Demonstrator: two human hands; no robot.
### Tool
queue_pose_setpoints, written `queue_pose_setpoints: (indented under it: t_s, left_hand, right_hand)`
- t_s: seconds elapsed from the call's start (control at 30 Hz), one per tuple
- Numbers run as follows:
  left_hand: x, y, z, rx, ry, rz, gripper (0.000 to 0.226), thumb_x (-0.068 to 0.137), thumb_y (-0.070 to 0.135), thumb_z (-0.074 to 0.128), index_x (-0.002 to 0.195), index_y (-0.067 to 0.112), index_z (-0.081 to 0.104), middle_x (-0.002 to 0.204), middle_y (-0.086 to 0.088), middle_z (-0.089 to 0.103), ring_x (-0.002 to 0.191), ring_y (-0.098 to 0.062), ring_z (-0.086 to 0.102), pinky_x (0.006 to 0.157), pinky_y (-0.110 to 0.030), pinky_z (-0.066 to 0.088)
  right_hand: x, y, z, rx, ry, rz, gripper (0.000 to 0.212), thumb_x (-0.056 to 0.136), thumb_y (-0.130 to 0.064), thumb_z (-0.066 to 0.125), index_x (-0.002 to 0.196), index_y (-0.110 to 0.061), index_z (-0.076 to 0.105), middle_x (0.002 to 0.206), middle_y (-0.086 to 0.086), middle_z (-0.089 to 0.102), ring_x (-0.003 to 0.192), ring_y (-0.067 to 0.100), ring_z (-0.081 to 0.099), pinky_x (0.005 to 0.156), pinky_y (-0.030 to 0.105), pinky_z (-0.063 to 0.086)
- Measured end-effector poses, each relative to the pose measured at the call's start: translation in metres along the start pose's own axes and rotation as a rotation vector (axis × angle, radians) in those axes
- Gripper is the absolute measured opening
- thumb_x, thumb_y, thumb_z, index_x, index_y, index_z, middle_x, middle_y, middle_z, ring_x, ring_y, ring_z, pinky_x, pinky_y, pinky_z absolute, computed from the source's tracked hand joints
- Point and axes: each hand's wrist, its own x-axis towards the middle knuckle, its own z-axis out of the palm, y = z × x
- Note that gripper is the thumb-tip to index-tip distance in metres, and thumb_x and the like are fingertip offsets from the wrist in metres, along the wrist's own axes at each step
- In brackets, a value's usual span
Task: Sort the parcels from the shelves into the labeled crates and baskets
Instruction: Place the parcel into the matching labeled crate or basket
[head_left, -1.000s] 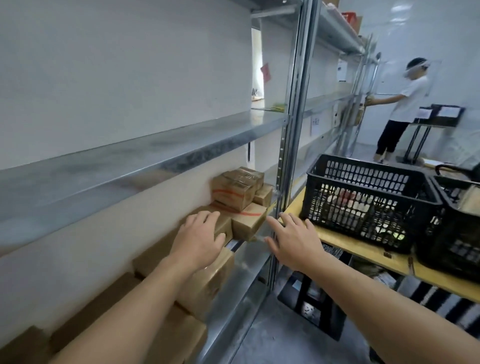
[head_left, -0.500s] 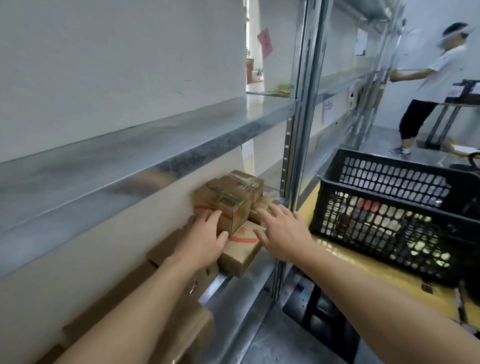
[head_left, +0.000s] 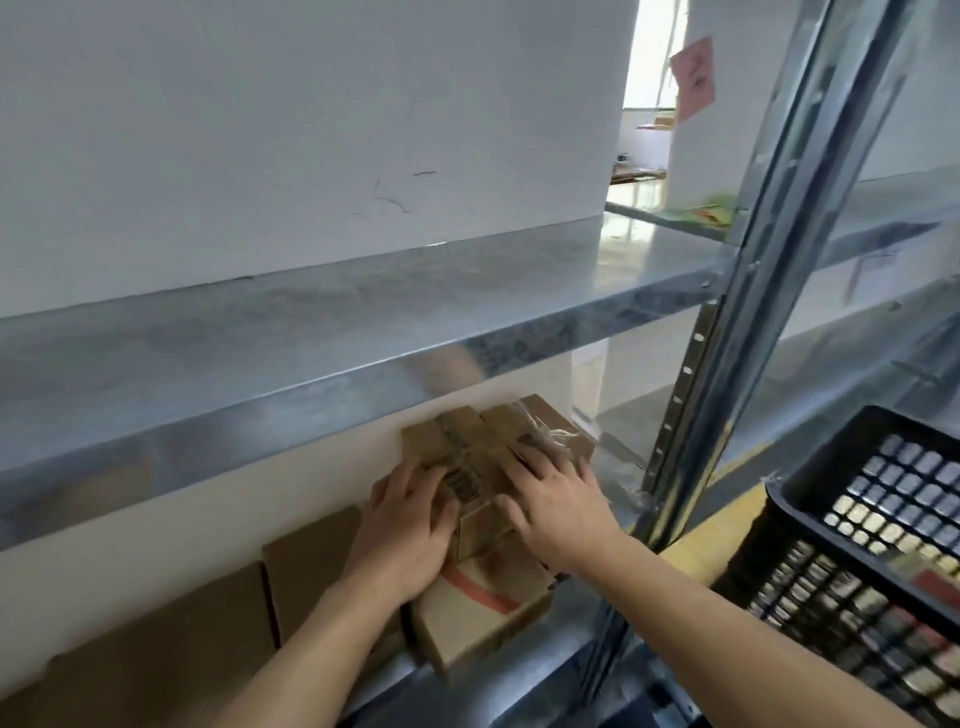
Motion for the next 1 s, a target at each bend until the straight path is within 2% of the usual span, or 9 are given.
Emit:
queue_pose_setpoints:
  t_s: [0.1,0.27,0.4,0.5,0.57,0.77,0.83,0.93,1.0]
  left_hand:
    - [-0.003,0.000,0.008,-0.123,0.024,-0.074,0.049,0.100,0.050,0.037,0.147,0.040,0.031,0.157,0.006,0.026,0.142,-0.021,0.026,0.118,-0.036,0.023]
    - [-0.010,0.003,0.022,-0.329,0.144,-0.094,0.049,0.099,0.039,0.048,0.147,0.036,0.037,0.153,0.008,0.038,0.141,-0.015,0.033,0.115,-0.028,0.025]
    - [-0.021,0.008,0.020,-0.436,0.292,-0.047,0.049,0.096,0.040,0.053,0.144,0.037,0.042,0.152,0.013,0.040,0.140,-0.009,0.035,0.115,-0.026,0.026]
    - [-0.031,0.011,0.011,-0.612,0.370,0.024,0.046,0.087,0.050,0.049,0.133,0.048,0.046,0.148,0.021,0.042,0.139,0.002,0.034,0.112,-0.012,0.023]
    - [-0.040,0.012,0.009,-0.729,0.378,0.092,0.043,0.089,0.042,0.050,0.132,0.046,0.048,0.145,0.027,0.044,0.138,0.004,0.035,0.111,-0.009,0.024]
    - [-0.074,0.015,-0.006,-0.867,0.356,0.106,0.045,0.091,0.025,0.050,0.133,0.041,0.050,0.141,0.022,0.052,0.134,0.003,0.043,0.112,-0.018,0.032]
    - [-0.090,0.014,-0.015,-0.790,0.406,0.100,0.044,0.093,0.021,0.053,0.130,0.043,0.051,0.139,0.018,0.053,0.128,0.010,0.044,0.105,-0.009,0.033]
    - [-0.120,0.006,-0.026,-0.811,0.425,0.049,0.047,0.094,0.008,0.061,0.133,0.031,0.049,0.138,0.004,0.047,0.119,0.021,0.042,0.089,0.003,0.034]
    - [-0.136,-0.003,-0.031,-0.932,0.354,0.009,0.056,0.088,0.019,0.071,0.134,0.037,0.044,0.143,0.006,0.043,0.121,0.018,0.044,0.087,0.002,0.037]
  right_hand:
    - [0.002,0.001,0.009,0.115,0.009,-0.034,0.086,0.084,-0.068,0.002,0.159,-0.031,0.024,0.164,0.002,0.030,0.155,0.029,0.017,0.123,0.057,0.015]
    - [0.003,0.001,0.013,0.270,0.096,-0.037,0.081,0.089,-0.067,0.013,0.150,-0.025,0.047,0.156,0.005,0.045,0.154,0.030,0.021,0.123,0.057,0.017]
    - [-0.002,-0.004,0.006,0.427,0.114,-0.017,0.079,0.090,-0.068,0.020,0.146,-0.024,0.053,0.152,0.003,0.049,0.148,0.025,0.034,0.122,0.042,0.027]
    - [-0.010,-0.010,-0.005,0.593,0.197,0.024,0.057,0.099,-0.056,0.044,0.142,-0.022,0.057,0.139,-0.001,0.053,0.133,0.020,0.047,0.106,0.025,0.035]
    - [-0.017,-0.017,-0.010,0.715,0.247,0.066,0.050,0.100,-0.047,0.056,0.145,-0.025,0.053,0.131,-0.006,0.047,0.125,0.013,0.048,0.096,0.016,0.032]
    - [-0.053,-0.051,-0.010,0.924,0.305,0.158,0.075,0.096,-0.044,0.064,0.159,-0.037,0.023,0.133,-0.009,0.031,0.119,-0.001,0.037,0.085,-0.006,0.026]
    - [-0.068,-0.062,-0.010,0.957,0.299,0.170,0.073,0.096,-0.045,0.063,0.158,-0.039,0.025,0.134,-0.012,0.029,0.121,0.001,0.039,0.091,-0.001,0.031]
    - [-0.095,-0.080,-0.008,1.034,0.292,0.135,0.060,0.097,-0.045,0.062,0.150,-0.049,0.034,0.137,-0.019,0.028,0.127,0.000,0.041,0.106,0.030,0.047]
    - [-0.114,-0.093,-0.008,1.015,0.292,0.106,0.052,0.099,-0.039,0.061,0.139,-0.060,0.035,0.144,-0.017,0.028,0.131,-0.004,0.037,0.110,0.026,0.039]
